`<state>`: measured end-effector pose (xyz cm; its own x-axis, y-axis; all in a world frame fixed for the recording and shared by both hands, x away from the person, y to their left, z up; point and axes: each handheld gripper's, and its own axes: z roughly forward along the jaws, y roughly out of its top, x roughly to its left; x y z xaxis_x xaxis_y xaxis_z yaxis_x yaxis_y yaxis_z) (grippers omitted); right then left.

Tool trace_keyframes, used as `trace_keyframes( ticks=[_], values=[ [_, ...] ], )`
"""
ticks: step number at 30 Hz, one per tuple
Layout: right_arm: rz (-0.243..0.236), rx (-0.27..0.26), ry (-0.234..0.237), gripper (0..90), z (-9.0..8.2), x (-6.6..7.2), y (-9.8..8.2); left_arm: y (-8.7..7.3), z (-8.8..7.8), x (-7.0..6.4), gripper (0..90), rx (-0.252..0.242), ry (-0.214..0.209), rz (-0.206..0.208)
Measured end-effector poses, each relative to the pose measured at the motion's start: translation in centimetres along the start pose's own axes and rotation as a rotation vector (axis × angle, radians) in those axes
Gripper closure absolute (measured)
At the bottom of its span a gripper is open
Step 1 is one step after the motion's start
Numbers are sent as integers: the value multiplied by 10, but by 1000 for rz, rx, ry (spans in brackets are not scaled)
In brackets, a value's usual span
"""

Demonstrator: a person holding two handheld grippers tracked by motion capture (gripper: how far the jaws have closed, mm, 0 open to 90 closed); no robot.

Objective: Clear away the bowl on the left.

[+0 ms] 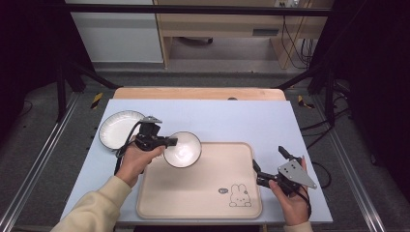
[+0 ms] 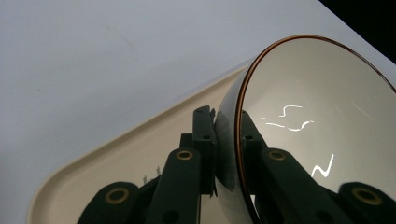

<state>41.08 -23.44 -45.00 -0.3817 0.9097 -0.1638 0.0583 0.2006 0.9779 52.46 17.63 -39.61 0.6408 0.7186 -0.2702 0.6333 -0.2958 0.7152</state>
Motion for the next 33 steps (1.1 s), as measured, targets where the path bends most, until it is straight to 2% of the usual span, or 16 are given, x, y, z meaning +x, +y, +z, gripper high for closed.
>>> trace_keyframes(
  ticks=[33],
  values=[
    [6, -11, 10, 49, 0, 0, 0, -25, 10, -17, 823, 70, -46, 6]
  ],
)
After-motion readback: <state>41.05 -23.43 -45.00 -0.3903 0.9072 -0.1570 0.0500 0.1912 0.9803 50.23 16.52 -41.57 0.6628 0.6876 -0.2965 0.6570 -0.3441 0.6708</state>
